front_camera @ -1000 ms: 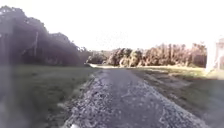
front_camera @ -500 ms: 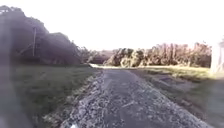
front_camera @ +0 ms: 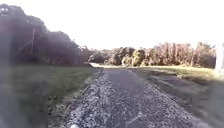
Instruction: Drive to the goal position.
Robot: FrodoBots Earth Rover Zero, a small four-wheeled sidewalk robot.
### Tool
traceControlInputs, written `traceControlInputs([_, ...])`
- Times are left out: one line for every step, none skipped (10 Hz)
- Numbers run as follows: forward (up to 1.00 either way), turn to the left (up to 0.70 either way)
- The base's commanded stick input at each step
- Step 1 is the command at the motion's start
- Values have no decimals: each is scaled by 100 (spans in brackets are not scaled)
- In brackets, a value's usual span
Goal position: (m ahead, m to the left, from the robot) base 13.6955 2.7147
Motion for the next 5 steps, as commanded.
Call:
traceControlInputs([70, 0])
traceControlInputs([70, 0])
traceControlInputs([70, 0])
traceControlInputs([70, 0])
traceControlInputs([70, 0])
